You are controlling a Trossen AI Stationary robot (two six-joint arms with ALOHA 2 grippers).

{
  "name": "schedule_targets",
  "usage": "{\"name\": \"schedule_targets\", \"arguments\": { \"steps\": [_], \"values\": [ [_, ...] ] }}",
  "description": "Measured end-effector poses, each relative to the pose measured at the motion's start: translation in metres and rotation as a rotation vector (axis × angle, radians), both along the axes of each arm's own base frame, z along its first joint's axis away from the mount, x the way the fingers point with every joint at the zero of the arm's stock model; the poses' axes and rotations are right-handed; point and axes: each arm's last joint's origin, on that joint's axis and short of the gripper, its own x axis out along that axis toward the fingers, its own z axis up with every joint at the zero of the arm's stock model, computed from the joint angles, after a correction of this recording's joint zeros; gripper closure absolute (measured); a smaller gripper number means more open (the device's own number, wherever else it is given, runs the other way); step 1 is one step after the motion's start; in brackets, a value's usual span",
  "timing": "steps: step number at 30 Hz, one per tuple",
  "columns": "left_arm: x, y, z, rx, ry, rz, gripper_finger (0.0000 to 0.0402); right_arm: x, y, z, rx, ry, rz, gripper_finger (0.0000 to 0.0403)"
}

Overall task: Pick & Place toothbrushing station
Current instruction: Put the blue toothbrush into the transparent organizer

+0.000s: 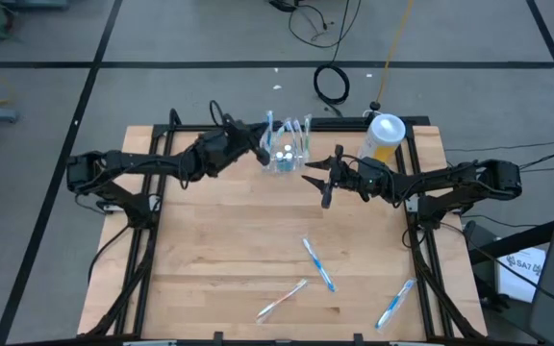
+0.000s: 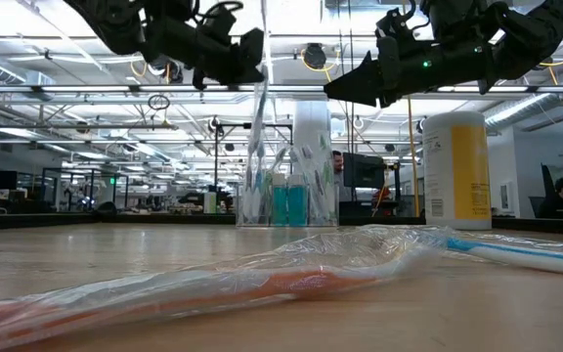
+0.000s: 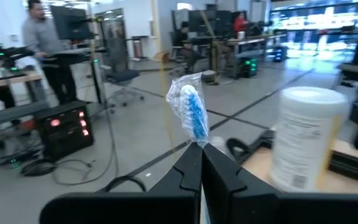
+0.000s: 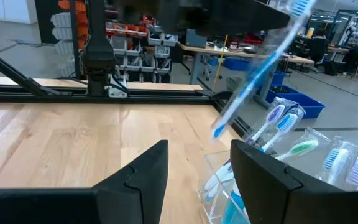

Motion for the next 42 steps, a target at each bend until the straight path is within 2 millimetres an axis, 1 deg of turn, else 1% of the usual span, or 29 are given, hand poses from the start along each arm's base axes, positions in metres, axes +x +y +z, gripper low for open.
{"name": "schedule_targets", "arguments": {
  "steps": [4, 8, 18, 21, 24, 28, 34, 39, 42],
  "values": [
    [0.002, 0.016, -0.01, -0.002, 0.008, 0.044, 0.04, 0.0, 0.0, 0.0, 0.0, 0.0, 0.001, 0.0236],
    [0.006, 0.025, -0.017, 0.021, -0.016, 0.056, 0.0399, 0.0, 0.0, 0.0, 0.0, 0.0, 0.002, 0.0236],
    [0.022, 0.035, -0.057, 0.037, 0.107, 0.12, 0.0398, 0.0, 0.0, 0.0, -0.029, 0.008, 0.005, 0.0236],
    [0.023, 0.037, -0.064, 0.039, 0.146, 0.162, 0.04, 0.0, 0.0, 0.0, -0.029, 0.008, 0.005, 0.0236],
    [0.024, 0.034, -0.065, 0.032, 0.145, 0.156, 0.0397, 0.0, 0.0, 0.0, -0.029, 0.008, 0.003, 0.0236],
    [0.027, 0.026, -0.069, 0.051, 0.221, 0.135, 0.0399, 0.0, -0.002, 0.0, -0.03, 0.008, -0.002, 0.0236],
    [0.029, 0.013, -0.077, 0.061, 0.343, 0.205, 0.0399, -0.001, -0.005, 0.0, -0.029, 0.009, -0.016, 0.0236],
    [0.029, 0.001, -0.083, 0.063, 0.419, 0.258, 0.0394, -0.001, -0.005, 0.0, -0.029, 0.009, -0.016, 0.0236],
    [0.03, -0.007, -0.085, 0.068, 0.454, 0.273, 0.0399, -0.001, -0.005, 0.0, -0.029, 0.009, -0.016, 0.0236]
  ]
}}
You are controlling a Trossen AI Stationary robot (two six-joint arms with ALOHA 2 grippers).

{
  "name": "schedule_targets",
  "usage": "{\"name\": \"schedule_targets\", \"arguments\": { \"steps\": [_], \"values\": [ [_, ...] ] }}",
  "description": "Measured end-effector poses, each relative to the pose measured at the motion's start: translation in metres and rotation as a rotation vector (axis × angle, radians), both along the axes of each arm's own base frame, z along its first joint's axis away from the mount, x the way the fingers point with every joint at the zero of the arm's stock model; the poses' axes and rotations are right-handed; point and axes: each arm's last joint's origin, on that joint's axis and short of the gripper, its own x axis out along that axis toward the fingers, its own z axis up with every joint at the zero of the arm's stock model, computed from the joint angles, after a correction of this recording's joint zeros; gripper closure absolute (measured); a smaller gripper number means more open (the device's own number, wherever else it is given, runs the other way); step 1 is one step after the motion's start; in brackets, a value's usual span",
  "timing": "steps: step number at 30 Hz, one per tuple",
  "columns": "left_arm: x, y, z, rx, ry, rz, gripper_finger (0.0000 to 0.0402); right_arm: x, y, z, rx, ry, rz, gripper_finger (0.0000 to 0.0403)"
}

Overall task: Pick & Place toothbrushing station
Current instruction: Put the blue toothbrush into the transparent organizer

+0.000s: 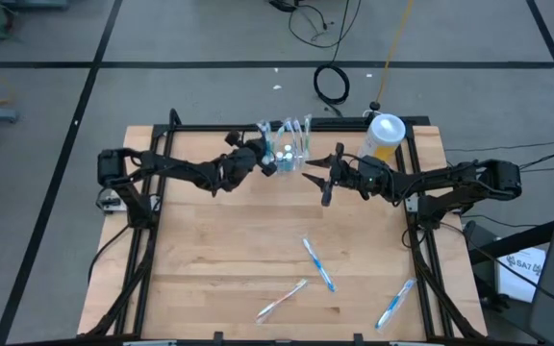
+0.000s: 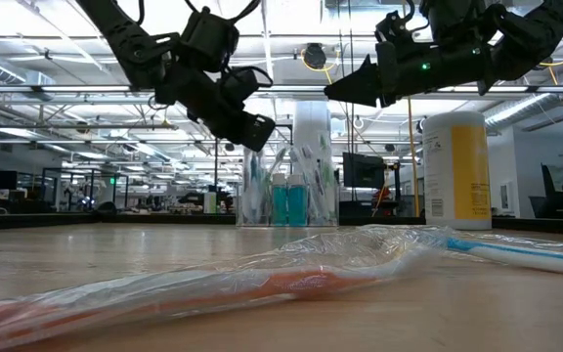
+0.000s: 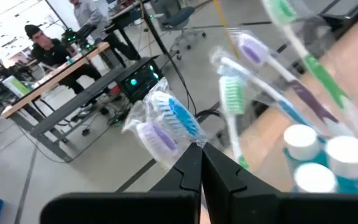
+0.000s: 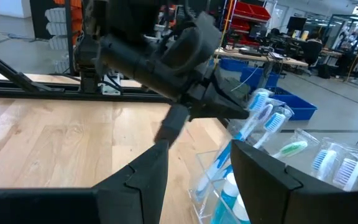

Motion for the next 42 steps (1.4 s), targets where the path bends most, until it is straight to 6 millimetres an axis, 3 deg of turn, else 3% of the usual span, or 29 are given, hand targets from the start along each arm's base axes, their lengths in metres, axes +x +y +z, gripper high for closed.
{"name": "schedule_targets", "arguments": {
  "steps": [14, 29, 42],
  "values": [
    [-0.004, -0.012, -0.014, -0.09, 0.075, 0.022, 0.0392, 0.0, 0.0, 0.0, 0.007, -0.002, 0.0, 0.0236],
    [-0.002, -0.03, -0.012, 0.014, 0.176, 0.056, 0.0307, 0.0, 0.0, 0.0, 0.005, -0.001, 0.0, 0.0236],
    [0.004, -0.054, -0.004, 0.11, 0.232, 0.078, 0.0198, 0.0, 0.0, 0.0, 0.004, -0.001, 0.0, 0.0236]
  ]
}}
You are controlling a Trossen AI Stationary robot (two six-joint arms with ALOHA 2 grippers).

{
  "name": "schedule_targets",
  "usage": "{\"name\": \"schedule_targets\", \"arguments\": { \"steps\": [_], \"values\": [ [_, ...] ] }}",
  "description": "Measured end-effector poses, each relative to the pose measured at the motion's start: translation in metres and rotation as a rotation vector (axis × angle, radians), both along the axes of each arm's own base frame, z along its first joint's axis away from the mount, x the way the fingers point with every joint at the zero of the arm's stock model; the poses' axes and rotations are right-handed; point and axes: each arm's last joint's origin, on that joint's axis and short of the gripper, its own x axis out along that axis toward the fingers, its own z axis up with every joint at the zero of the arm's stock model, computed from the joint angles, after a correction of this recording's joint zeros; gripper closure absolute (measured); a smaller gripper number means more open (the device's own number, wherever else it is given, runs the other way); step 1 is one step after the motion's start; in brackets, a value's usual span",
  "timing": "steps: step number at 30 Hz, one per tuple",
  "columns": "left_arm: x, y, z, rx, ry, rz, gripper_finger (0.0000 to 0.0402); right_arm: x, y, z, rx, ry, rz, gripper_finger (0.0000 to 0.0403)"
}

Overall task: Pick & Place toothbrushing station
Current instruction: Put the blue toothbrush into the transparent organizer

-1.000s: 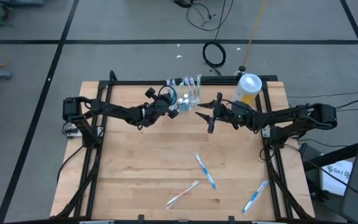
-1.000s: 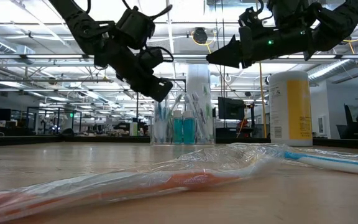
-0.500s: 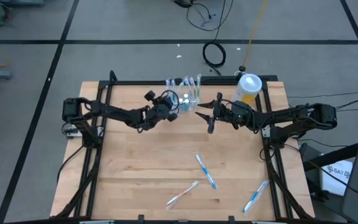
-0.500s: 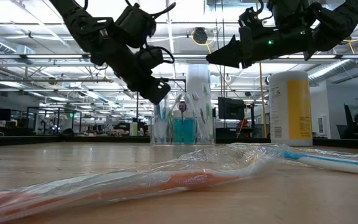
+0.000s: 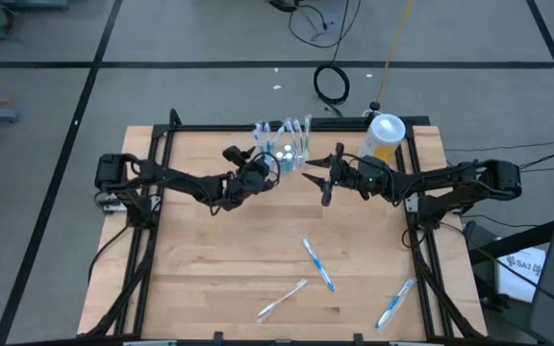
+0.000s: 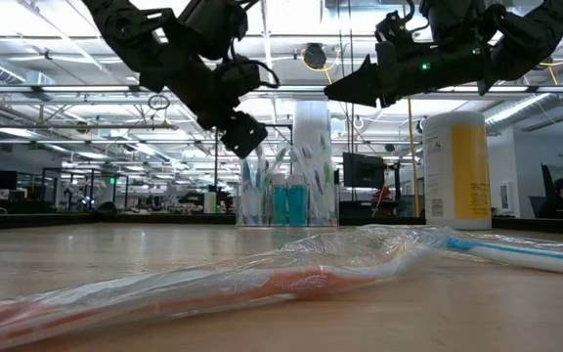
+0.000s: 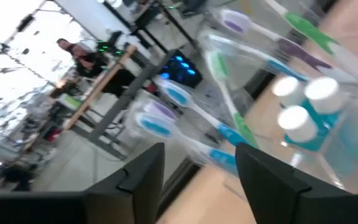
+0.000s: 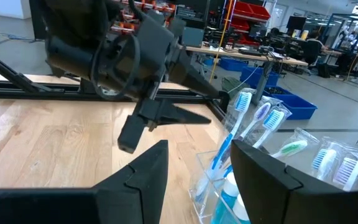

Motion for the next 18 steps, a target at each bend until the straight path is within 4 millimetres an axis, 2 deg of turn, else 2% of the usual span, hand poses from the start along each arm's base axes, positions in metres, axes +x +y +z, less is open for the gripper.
{"name": "schedule_targets", "arguments": {
  "steps": [4, 10, 18],
  "values": [
    [0.004, -0.008, 0.009, 0.065, 0.039, 0.039, 0.0182, 0.0, 0.0, 0.0, 0.0, 0.0, 0.0, 0.0236],
    [0.008, -0.026, 0.022, 0.155, 0.093, 0.102, 0.0181, 0.0, 0.0, 0.0, 0.0, 0.0, 0.0, 0.0236],
    [0.018, -0.062, 0.042, 0.194, 0.119, 0.005, 0.0181, 0.0, 0.0, 0.0, 0.002, -0.001, 0.0, 0.0236]
  ]
}}
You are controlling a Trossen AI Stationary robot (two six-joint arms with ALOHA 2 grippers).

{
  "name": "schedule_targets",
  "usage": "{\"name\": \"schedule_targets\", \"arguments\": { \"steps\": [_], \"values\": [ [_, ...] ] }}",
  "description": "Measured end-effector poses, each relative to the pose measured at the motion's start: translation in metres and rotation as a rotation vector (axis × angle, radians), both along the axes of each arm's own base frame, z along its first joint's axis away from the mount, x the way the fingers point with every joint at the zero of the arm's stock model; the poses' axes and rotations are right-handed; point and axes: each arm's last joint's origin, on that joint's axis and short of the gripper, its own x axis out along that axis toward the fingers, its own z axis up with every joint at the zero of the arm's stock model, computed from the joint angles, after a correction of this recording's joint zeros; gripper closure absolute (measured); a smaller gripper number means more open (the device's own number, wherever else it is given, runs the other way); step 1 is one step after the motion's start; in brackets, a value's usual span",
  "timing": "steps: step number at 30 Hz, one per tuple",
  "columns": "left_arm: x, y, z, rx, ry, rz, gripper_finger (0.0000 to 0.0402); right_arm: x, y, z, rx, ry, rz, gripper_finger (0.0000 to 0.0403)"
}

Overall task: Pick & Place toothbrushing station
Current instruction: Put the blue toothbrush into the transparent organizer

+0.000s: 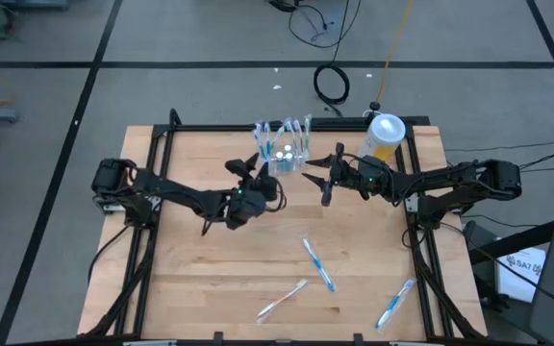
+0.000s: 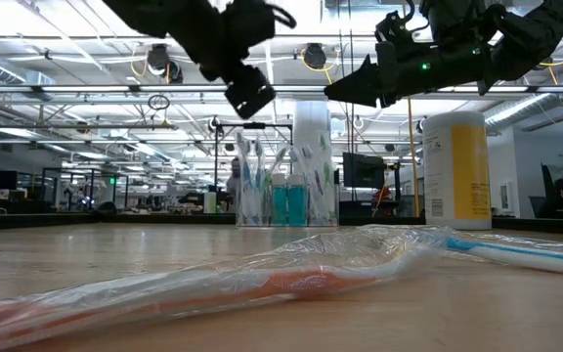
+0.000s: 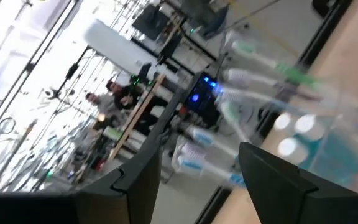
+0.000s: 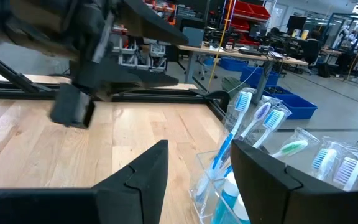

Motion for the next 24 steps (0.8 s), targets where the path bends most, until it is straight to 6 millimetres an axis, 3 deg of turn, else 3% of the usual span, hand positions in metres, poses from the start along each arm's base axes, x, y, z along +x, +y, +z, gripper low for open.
{"name": "schedule_targets", "arguments": {
  "steps": [6, 12, 20, 24],
  "values": [
    [-0.005, -0.011, 0.016, -0.104, -0.04, -0.181, 0.0181, 0.0, 0.0, 0.0, 0.001, 0.003, 0.0, 0.0236],
    [-0.03, 0.007, 0.02, -0.525, -0.019, -0.414, 0.0183, 0.0, 0.0, -0.001, 0.002, 0.007, 0.0, 0.0236],
    [-0.053, 0.025, 0.015, -0.691, 0.078, -0.308, 0.0182, 0.0, 0.0, -0.001, 0.103, -0.019, 0.001, 0.0236],
    [-0.06, 0.022, 0.009, -0.724, 0.152, -0.282, 0.0182, 0.0, 0.012, 0.005, 0.15, -0.01, 0.148, 0.0236]
  ]
}}
